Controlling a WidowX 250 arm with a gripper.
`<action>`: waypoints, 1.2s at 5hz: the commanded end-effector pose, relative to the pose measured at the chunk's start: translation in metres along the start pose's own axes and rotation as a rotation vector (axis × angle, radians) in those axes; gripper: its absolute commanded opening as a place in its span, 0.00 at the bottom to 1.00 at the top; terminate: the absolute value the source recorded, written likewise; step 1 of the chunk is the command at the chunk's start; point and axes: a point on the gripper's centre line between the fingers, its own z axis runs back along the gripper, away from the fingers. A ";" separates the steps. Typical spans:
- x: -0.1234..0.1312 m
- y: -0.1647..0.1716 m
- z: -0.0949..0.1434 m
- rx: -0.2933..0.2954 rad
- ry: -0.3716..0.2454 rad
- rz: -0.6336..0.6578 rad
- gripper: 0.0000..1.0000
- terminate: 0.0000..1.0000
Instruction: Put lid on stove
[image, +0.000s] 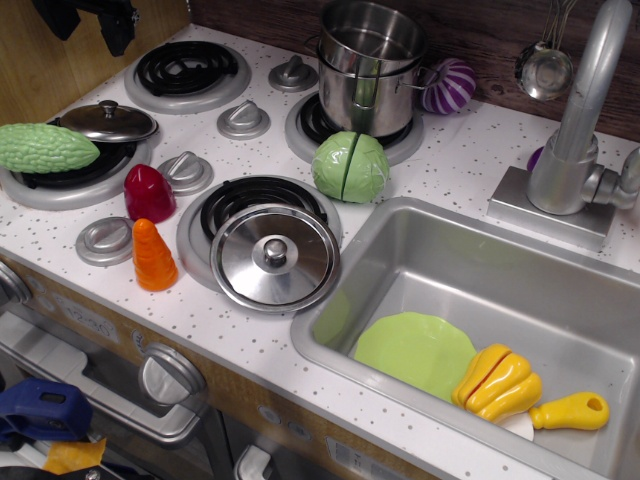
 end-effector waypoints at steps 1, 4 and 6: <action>0.000 0.000 0.000 0.000 0.000 0.000 1.00 0.00; 0.005 0.002 -0.015 -0.072 0.048 -0.014 1.00 0.00; 0.000 0.007 -0.024 -0.114 0.083 -0.003 1.00 0.00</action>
